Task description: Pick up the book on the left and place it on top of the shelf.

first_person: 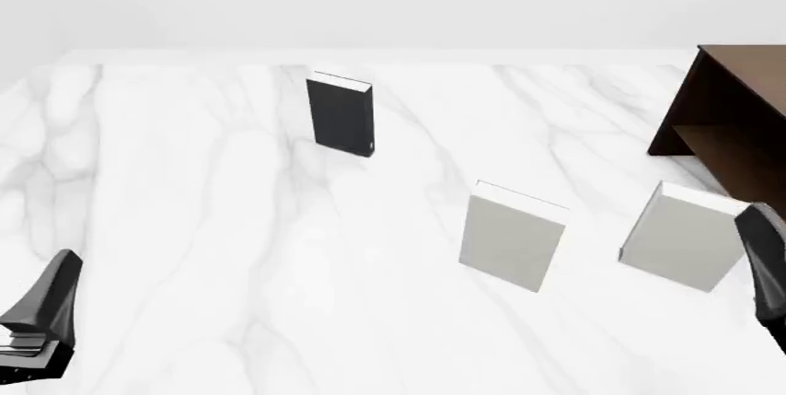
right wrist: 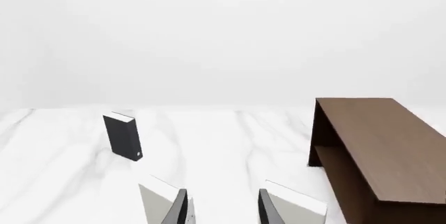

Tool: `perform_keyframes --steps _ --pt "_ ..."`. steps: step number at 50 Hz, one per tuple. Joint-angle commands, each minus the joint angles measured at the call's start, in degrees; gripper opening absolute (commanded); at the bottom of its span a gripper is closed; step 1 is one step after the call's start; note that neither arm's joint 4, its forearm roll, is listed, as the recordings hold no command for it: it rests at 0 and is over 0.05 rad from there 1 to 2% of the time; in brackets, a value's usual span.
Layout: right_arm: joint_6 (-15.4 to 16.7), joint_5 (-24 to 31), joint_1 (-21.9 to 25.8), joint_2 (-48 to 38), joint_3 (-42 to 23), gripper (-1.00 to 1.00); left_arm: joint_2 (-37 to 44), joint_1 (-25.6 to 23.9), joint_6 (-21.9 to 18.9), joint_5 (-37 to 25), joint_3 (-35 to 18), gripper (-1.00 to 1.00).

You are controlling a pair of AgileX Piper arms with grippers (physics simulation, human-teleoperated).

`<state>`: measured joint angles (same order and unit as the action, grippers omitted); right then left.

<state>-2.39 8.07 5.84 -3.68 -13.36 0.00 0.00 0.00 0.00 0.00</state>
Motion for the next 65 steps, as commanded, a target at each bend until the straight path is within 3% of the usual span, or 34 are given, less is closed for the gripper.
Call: perform_keyframes --steps 1,10,28,37,39,52,65 --pt "2.3 2.2 3.5 -7.8 -10.8 1.00 0.0 0.0 0.0 0.0 0.0 1.00" --pt "4.9 1.4 5.9 -15.8 -18.3 1.00 0.0 0.0 0.0 0.0 0.0 1.00" --pt "11.0 -1.9 11.7 -29.8 -26.4 1.00 0.0 0.0 0.0 0.0 0.0 1.00" --pt "12.2 -5.5 14.9 -36.8 -27.6 1.00 0.0 0.0 0.0 0.0 0.0 1.00" --pt "10.0 -5.2 15.2 -38.7 -28.6 1.00 0.0 0.0 0.0 0.0 0.0 1.00" --pt "9.8 -11.3 16.8 -47.6 -29.5 1.00 0.0 0.0 0.0 0.0 0.0 1.00" --pt "12.7 -15.3 18.6 -57.4 -31.3 1.00 0.0 0.0 0.0 0.0 0.0 1.00"
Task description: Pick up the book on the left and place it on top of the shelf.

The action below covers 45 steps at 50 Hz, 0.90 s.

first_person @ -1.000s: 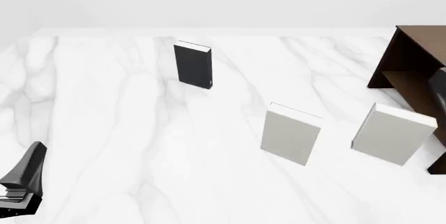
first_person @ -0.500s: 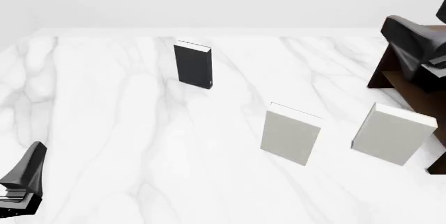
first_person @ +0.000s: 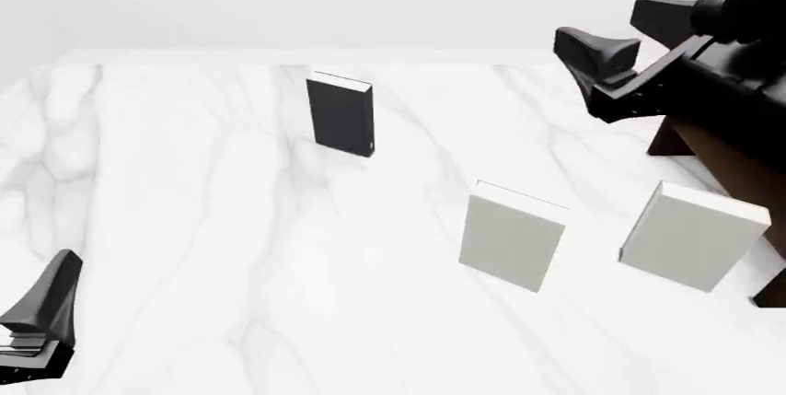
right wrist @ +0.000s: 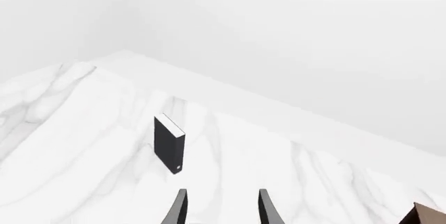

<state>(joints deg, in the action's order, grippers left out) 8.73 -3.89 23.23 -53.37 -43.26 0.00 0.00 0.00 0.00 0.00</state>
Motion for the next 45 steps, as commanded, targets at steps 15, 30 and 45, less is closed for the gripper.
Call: perform_keyframes --steps 15,30,45 --pt "4.5 -5.9 0.9 -27.9 -14.5 1.00 0.0 0.0 0.0 0.0 0.0 1.00" --pt "4.7 -5.6 0.6 -34.5 -19.3 1.00 0.0 0.0 0.0 0.0 0.0 1.00" --pt "4.7 -4.7 2.1 -39.7 -25.0 1.00 0.0 0.0 0.0 0.0 0.0 1.00"
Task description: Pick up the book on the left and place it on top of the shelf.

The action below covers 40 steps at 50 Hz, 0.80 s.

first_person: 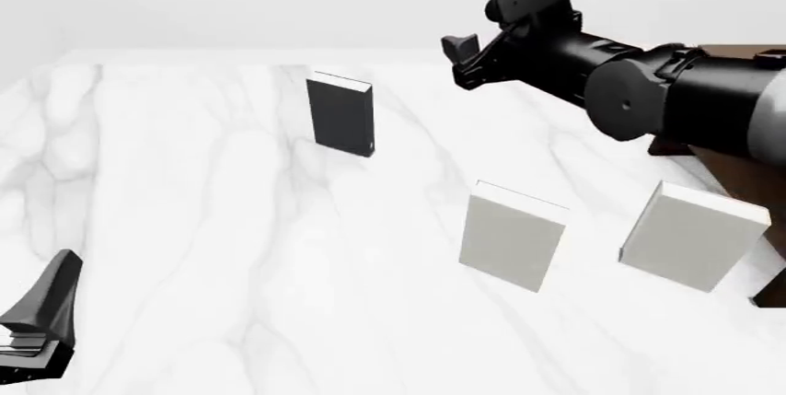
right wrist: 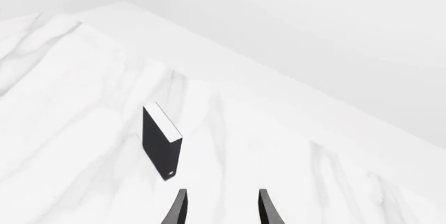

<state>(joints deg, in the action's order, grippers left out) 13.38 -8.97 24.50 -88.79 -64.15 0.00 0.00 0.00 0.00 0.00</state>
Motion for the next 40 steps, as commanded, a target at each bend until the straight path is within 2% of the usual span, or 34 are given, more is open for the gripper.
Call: perform_keyframes --steps 1,40 --pt "-0.1 0.4 1.0 -4.7 -4.5 1.00 0.0 0.0 0.0 0.0 0.0 1.00" --pt "-2.8 1.1 3.9 -17.8 -16.4 1.00 0.0 0.0 0.0 0.0 0.0 1.00"
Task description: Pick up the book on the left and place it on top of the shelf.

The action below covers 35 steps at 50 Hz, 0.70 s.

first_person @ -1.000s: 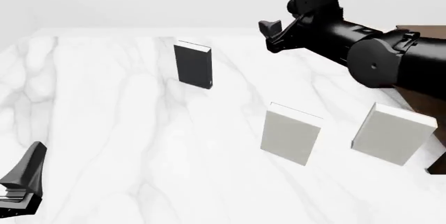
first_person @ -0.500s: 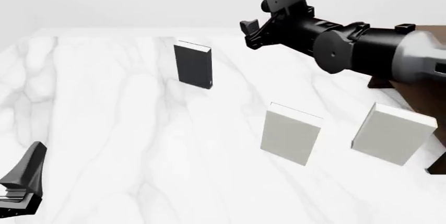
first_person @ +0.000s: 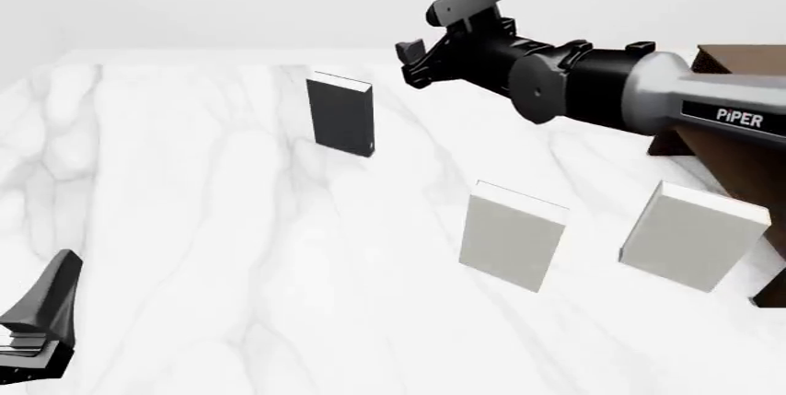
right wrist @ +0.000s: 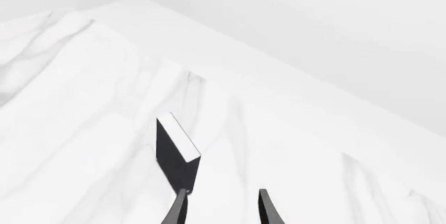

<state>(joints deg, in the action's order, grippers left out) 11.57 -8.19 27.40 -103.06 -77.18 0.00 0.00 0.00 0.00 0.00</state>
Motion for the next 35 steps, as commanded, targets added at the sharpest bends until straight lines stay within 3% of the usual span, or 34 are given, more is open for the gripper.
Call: perform_keyframes --steps 1,35 --pt "-1.0 0.3 1.0 -3.8 -3.7 1.00 0.0 0.0 0.0 0.0 0.0 1.00" --pt "-2.9 1.0 2.9 -13.9 -12.0 1.00 0.0 0.0 0.0 0.0 0.0 1.00"
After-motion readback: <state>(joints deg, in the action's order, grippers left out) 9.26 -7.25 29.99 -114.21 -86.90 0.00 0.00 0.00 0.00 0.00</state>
